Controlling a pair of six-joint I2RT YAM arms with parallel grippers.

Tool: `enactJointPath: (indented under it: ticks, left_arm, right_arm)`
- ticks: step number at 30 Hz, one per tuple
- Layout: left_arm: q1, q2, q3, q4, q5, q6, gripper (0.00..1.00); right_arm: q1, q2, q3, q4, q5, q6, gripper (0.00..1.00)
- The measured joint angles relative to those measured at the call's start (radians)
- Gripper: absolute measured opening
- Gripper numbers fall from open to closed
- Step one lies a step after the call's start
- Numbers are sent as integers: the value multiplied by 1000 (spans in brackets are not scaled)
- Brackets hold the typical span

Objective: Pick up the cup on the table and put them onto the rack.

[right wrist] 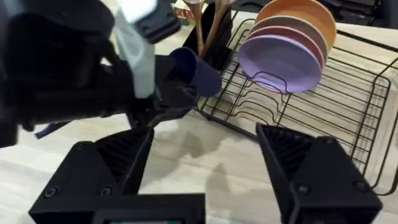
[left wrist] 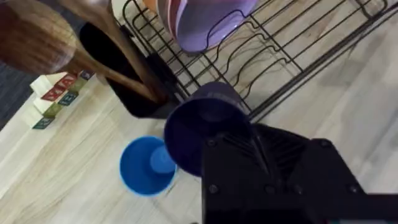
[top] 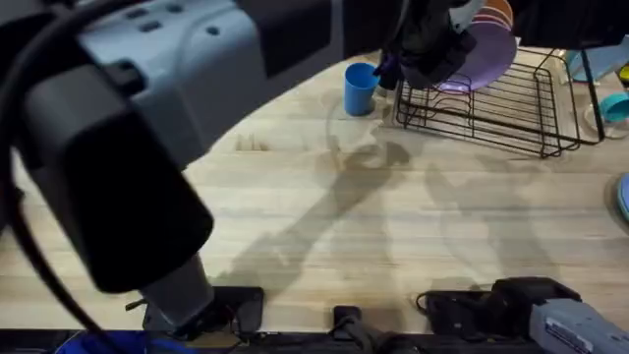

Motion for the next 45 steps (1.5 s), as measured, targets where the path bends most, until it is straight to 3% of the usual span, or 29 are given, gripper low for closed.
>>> enactJointPath:
  ticks: [25, 45]
  left_arm:
    - [-1, 188, 0, 139, 47, -5, 41]
    - [-1, 198, 0, 181, 51, -8, 42]
  right_arm:
    - [0, 0, 0, -11, 0, 0, 993]
    - [0, 26, 0, -11, 0, 0, 993]
